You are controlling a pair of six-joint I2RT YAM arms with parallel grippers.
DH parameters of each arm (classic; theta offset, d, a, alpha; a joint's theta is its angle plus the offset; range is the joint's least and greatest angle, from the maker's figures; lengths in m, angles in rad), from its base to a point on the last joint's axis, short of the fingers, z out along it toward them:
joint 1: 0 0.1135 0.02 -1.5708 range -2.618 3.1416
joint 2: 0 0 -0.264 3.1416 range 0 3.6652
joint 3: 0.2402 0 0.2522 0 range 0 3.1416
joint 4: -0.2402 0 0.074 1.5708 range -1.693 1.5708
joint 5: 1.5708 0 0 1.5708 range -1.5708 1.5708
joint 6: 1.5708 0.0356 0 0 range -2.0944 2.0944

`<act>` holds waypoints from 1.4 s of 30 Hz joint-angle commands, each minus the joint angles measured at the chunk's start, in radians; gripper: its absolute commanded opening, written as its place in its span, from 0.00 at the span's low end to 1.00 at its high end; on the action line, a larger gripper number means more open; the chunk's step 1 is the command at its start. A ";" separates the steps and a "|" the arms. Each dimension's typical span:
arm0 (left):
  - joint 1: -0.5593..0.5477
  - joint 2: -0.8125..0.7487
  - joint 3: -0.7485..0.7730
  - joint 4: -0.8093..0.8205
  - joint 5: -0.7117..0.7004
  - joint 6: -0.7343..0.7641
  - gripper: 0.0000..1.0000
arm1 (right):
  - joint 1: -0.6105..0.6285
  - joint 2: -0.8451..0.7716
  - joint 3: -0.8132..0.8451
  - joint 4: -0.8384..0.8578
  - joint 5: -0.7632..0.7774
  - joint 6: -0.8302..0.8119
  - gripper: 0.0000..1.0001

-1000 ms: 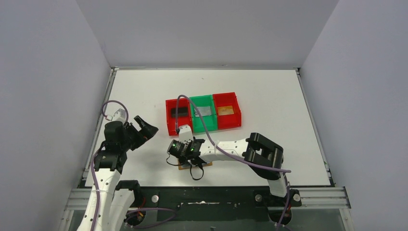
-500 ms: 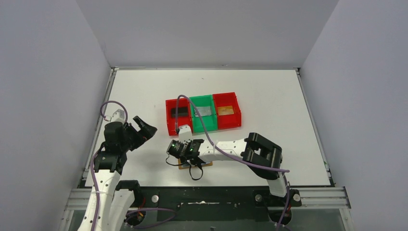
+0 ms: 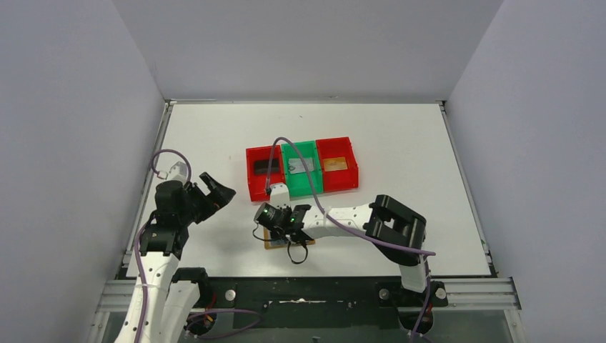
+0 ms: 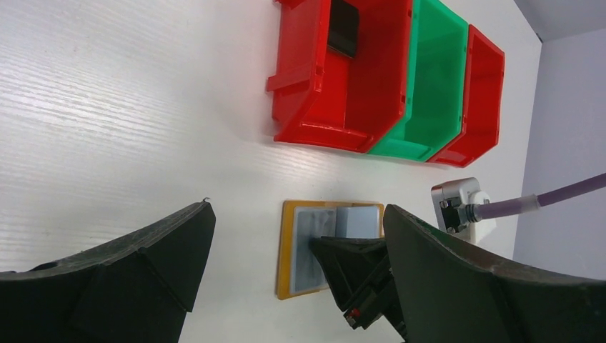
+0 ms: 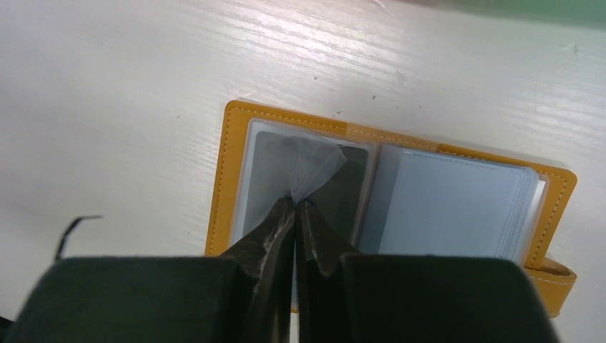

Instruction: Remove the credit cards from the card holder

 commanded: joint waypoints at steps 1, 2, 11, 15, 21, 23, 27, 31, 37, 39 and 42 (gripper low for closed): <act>-0.005 0.009 0.018 0.067 0.107 0.018 0.90 | -0.039 -0.110 -0.095 0.148 -0.103 -0.018 0.01; -0.005 0.015 0.013 0.072 0.132 0.016 0.90 | -0.048 -0.132 -0.112 0.183 -0.126 -0.018 0.01; -0.026 0.045 -0.088 0.191 0.347 -0.060 0.88 | -0.135 -0.271 -0.327 0.503 -0.334 0.061 0.02; -0.086 0.062 -0.124 0.248 0.348 -0.100 0.87 | -0.163 -0.289 -0.399 0.592 -0.378 0.101 0.02; -0.254 0.102 -0.134 0.314 0.251 -0.159 0.83 | -0.186 -0.281 -0.457 0.674 -0.428 0.131 0.03; -0.299 0.115 -0.139 0.344 0.217 -0.181 0.83 | -0.192 -0.285 -0.474 0.701 -0.438 0.143 0.03; -0.383 0.172 -0.167 0.412 0.177 -0.229 0.80 | -0.203 -0.292 -0.501 0.735 -0.451 0.155 0.03; -0.480 0.219 -0.176 0.448 0.101 -0.264 0.80 | -0.218 -0.298 -0.549 0.812 -0.479 0.183 0.03; -0.564 0.257 -0.189 0.473 -0.001 -0.323 0.77 | -0.241 -0.299 -0.609 0.912 -0.512 0.229 0.03; -0.580 0.262 -0.203 0.485 -0.021 -0.341 0.77 | -0.246 -0.294 -0.621 0.936 -0.522 0.238 0.03; -0.594 0.262 -0.221 0.498 -0.048 -0.365 0.76 | -0.248 -0.291 -0.627 0.953 -0.527 0.246 0.03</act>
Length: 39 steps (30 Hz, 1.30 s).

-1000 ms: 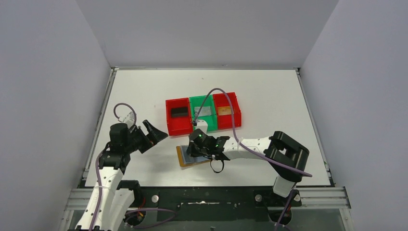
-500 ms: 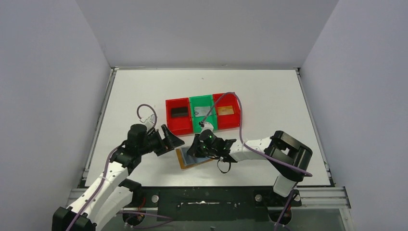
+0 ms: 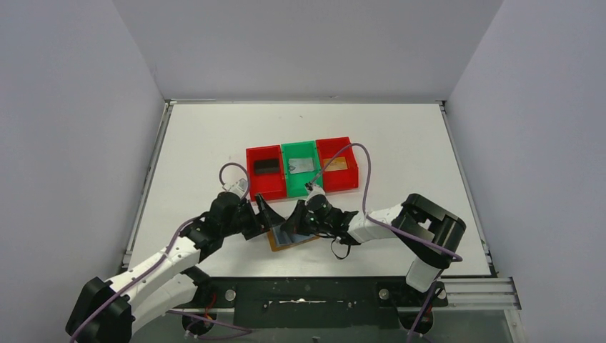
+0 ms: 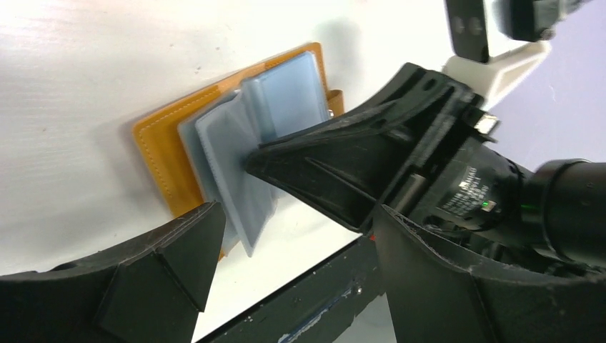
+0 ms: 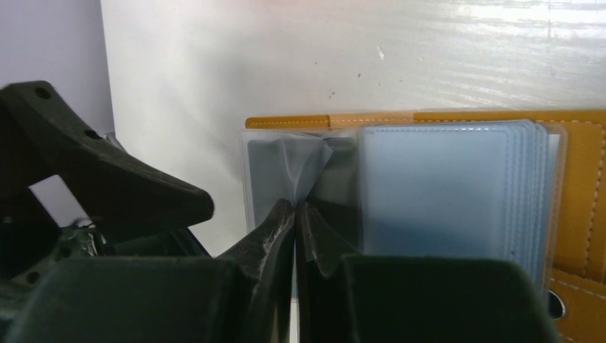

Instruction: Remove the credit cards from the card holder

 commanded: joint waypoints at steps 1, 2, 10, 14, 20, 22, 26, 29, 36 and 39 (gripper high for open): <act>-0.020 -0.003 -0.020 0.078 -0.081 -0.056 0.75 | -0.007 -0.040 -0.007 0.125 -0.015 0.029 0.03; -0.020 -0.009 -0.023 0.077 -0.086 -0.060 0.75 | -0.007 -0.042 -0.010 0.131 -0.015 0.030 0.03; -0.021 -0.033 -0.063 0.177 -0.056 -0.086 0.72 | -0.009 -0.053 -0.027 0.136 -0.010 0.036 0.04; -0.022 -0.004 -0.066 0.199 -0.041 -0.091 0.67 | -0.008 -0.051 -0.031 0.149 -0.015 0.039 0.04; -0.024 0.003 -0.059 0.137 -0.078 -0.092 0.66 | -0.009 -0.057 -0.036 0.148 -0.016 0.039 0.04; -0.026 0.003 -0.061 0.139 -0.074 -0.094 0.66 | -0.008 -0.059 -0.039 0.150 -0.014 0.039 0.04; -0.028 0.017 -0.076 0.189 -0.048 -0.097 0.66 | -0.009 -0.057 -0.043 0.160 -0.015 0.043 0.04; -0.028 0.043 -0.080 0.203 -0.042 -0.104 0.66 | -0.009 -0.057 -0.043 0.163 -0.018 0.042 0.05; -0.036 0.074 -0.085 0.203 -0.053 -0.101 0.66 | -0.009 -0.056 -0.046 0.169 -0.020 0.045 0.05; -0.036 0.088 -0.091 0.233 -0.034 -0.102 0.64 | -0.010 -0.056 -0.046 0.170 -0.020 0.045 0.05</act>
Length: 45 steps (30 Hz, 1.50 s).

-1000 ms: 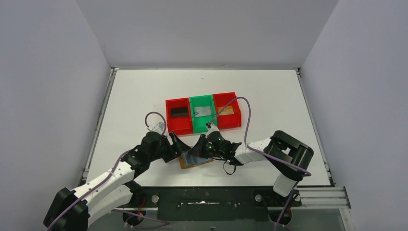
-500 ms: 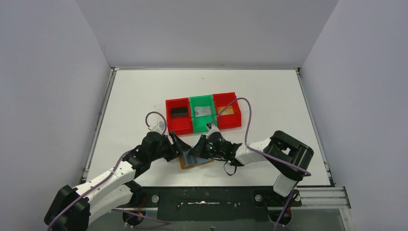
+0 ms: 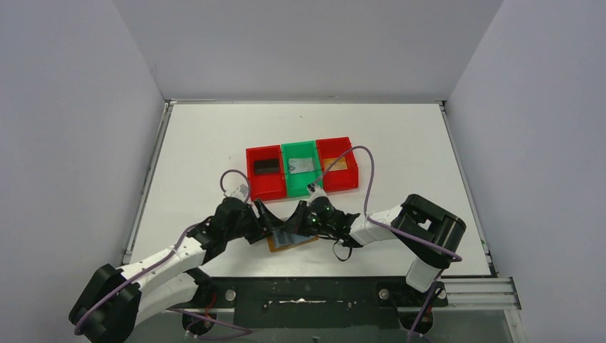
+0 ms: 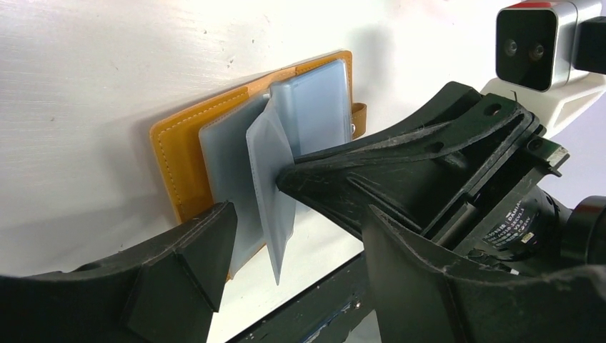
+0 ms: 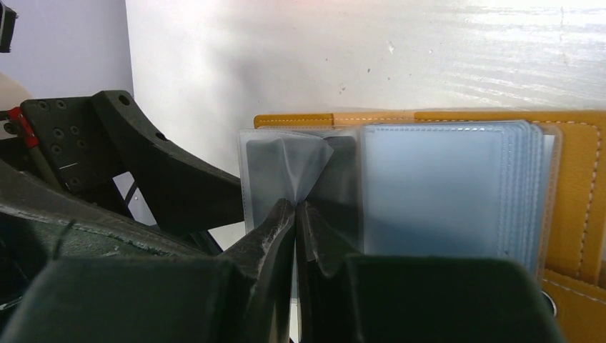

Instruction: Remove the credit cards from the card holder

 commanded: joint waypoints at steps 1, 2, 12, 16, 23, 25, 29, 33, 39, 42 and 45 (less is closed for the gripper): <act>-0.005 0.018 -0.002 0.102 0.022 0.002 0.61 | -0.007 -0.057 -0.001 0.074 -0.002 0.000 0.05; -0.007 0.025 -0.001 0.106 0.028 0.005 0.58 | -0.007 -0.057 -0.001 0.074 -0.002 -0.001 0.05; -0.014 0.049 -0.016 0.102 0.017 0.013 0.29 | -0.010 -0.059 -0.010 0.079 -0.001 0.002 0.05; -0.015 0.060 -0.019 0.107 0.018 0.027 0.15 | -0.011 -0.060 -0.015 0.084 -0.004 0.001 0.10; -0.016 0.109 0.002 0.089 0.015 0.069 0.01 | -0.010 -0.109 0.012 -0.070 0.074 -0.030 0.34; -0.017 0.116 0.010 0.080 0.012 0.082 0.00 | -0.001 -0.137 0.036 -0.186 0.135 -0.055 0.41; -0.016 0.131 0.043 0.031 0.008 0.120 0.00 | 0.017 -0.196 0.072 -0.367 0.255 -0.082 0.44; -0.016 0.137 0.101 -0.060 0.016 0.187 0.00 | 0.026 -0.222 0.131 -0.589 0.412 -0.101 0.45; -0.016 0.167 0.216 -0.215 0.031 0.279 0.00 | 0.021 -0.186 0.167 -0.692 0.413 -0.137 0.47; -0.017 0.213 0.295 -0.304 0.021 0.339 0.00 | 0.038 -0.153 0.176 -0.709 0.415 -0.129 0.46; -0.017 0.275 0.363 -0.398 0.003 0.382 0.00 | 0.040 -0.128 0.180 -0.700 0.389 -0.139 0.46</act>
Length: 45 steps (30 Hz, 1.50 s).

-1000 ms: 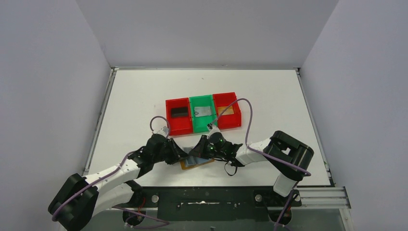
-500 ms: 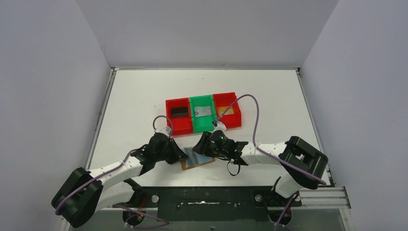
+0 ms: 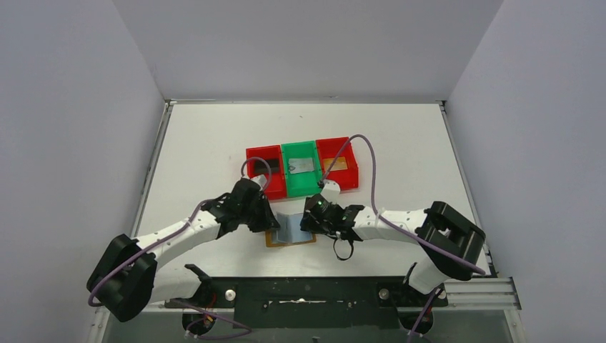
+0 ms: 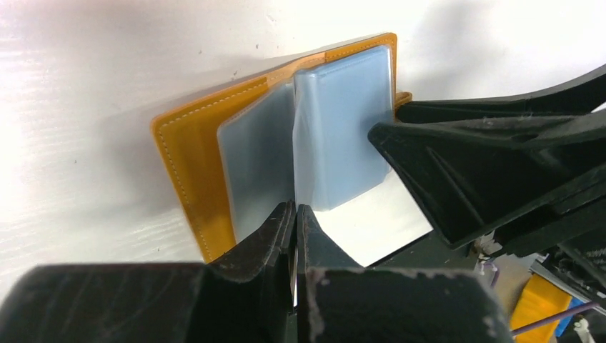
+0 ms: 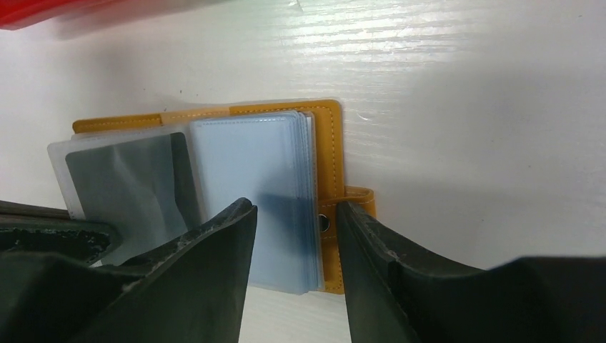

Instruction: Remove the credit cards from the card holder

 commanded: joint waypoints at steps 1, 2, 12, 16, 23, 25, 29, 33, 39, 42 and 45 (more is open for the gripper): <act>-0.007 0.072 0.142 -0.147 -0.007 0.114 0.00 | 0.015 0.033 0.043 -0.028 0.015 -0.032 0.45; -0.012 0.084 0.155 -0.148 -0.005 0.115 0.03 | 0.018 0.037 0.044 -0.017 0.007 -0.035 0.44; -0.112 0.170 0.209 0.003 0.032 0.031 0.32 | 0.011 -0.012 -0.063 0.141 -0.064 0.025 0.41; -0.165 0.228 0.224 0.042 0.001 0.002 0.34 | 0.009 -0.076 -0.108 0.150 -0.012 0.064 0.43; -0.190 0.198 0.202 0.095 -0.054 -0.044 0.35 | 0.008 -0.218 -0.143 0.014 0.157 0.131 0.45; -0.189 0.170 0.182 0.105 -0.072 -0.055 0.36 | 0.008 -0.249 -0.148 -0.017 0.190 0.148 0.45; -0.186 0.124 0.167 0.103 -0.095 -0.061 0.40 | 0.011 -0.312 -0.173 -0.015 0.210 0.157 0.45; -0.181 0.101 0.156 0.113 -0.107 -0.068 0.41 | 0.013 -0.360 -0.189 0.026 0.194 0.140 0.45; -0.168 0.079 0.156 0.047 -0.170 -0.071 0.42 | 0.011 -0.340 -0.192 0.167 0.085 0.071 0.41; -0.138 0.063 0.095 0.075 -0.152 -0.099 0.43 | 0.014 -0.289 -0.160 0.182 0.046 0.053 0.36; -0.117 0.022 0.036 0.127 -0.127 -0.125 0.43 | 0.015 -0.236 -0.136 0.196 0.009 0.046 0.33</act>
